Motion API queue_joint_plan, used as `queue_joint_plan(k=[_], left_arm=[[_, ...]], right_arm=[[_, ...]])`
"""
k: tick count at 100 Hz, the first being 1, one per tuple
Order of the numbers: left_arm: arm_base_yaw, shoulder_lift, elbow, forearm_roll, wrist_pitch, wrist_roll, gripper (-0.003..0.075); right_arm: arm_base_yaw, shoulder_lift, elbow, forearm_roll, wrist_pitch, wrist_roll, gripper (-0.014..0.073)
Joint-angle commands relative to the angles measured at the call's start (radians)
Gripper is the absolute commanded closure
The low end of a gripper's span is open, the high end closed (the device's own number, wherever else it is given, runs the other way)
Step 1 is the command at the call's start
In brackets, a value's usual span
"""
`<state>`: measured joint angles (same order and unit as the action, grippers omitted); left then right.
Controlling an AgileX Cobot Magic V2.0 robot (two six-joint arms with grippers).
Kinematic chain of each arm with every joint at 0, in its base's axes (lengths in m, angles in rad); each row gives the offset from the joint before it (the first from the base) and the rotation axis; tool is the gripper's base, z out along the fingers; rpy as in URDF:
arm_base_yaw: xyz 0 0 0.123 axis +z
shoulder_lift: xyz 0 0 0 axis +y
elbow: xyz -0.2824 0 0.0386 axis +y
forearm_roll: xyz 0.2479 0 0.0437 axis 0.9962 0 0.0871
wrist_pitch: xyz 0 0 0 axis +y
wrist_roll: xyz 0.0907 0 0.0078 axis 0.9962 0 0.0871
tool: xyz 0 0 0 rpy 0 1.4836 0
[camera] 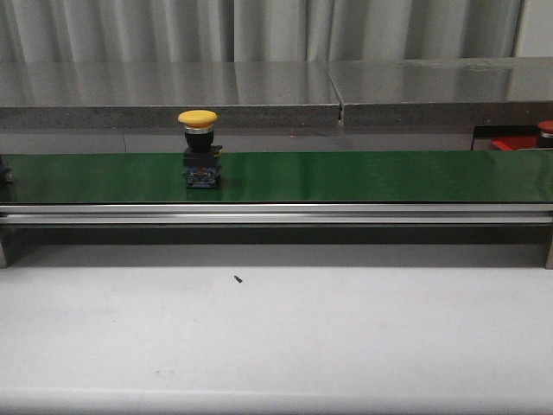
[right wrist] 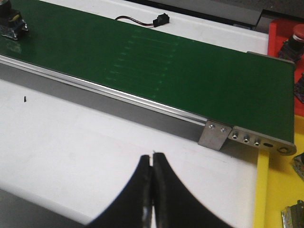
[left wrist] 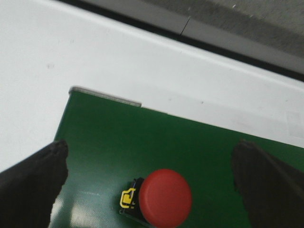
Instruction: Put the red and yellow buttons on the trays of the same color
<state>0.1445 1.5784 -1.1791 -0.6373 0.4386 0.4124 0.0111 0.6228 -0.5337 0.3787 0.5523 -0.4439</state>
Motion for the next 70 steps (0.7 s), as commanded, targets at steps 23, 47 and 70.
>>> queue_joint_plan(k=[23, 47, 70], left_arm=[[-0.121, -0.346, 0.051, -0.035, -0.110, 0.072, 0.0083], [-0.259, -0.668, 0.322, -0.020, -0.270, 0.091, 0.0101], [-0.268, -0.970, 0.585, -0.020, -0.315, 0.091, 0.0230]], right_arm=[[0.002, -0.004, -0.027, 0.010, -0.059, -0.002, 0.0690], [0.002, -0.004, -0.027, 0.010, -0.059, -0.002, 0.0690], [0.002, -0.004, -0.027, 0.010, -0.059, -0.002, 0.0690]])
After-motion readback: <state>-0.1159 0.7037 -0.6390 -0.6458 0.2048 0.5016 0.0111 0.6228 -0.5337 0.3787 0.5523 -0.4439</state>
